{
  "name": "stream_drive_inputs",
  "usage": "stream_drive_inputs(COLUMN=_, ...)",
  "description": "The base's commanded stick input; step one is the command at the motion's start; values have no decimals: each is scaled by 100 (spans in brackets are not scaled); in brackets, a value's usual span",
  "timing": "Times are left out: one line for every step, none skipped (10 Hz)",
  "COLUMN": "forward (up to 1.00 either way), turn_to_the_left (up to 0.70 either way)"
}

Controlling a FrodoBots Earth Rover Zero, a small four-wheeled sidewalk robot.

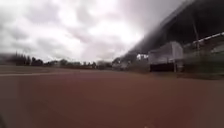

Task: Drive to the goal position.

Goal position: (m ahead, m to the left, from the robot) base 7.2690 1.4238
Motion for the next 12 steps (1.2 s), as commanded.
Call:
stream_drive_inputs(forward=70, turn_to_the_left=0)
stream_drive_inputs(forward=70, turn_to_the_left=0)
stream_drive_inputs(forward=70, turn_to_the_left=0)
stream_drive_inputs(forward=70, turn_to_the_left=0)
stream_drive_inputs(forward=70, turn_to_the_left=0)
stream_drive_inputs(forward=70, turn_to_the_left=0)
stream_drive_inputs(forward=70, turn_to_the_left=0)
stream_drive_inputs(forward=70, turn_to_the_left=0)
stream_drive_inputs(forward=70, turn_to_the_left=0)
stream_drive_inputs(forward=70, turn_to_the_left=0)
stream_drive_inputs(forward=70, turn_to_the_left=0)
stream_drive_inputs(forward=70, turn_to_the_left=0)
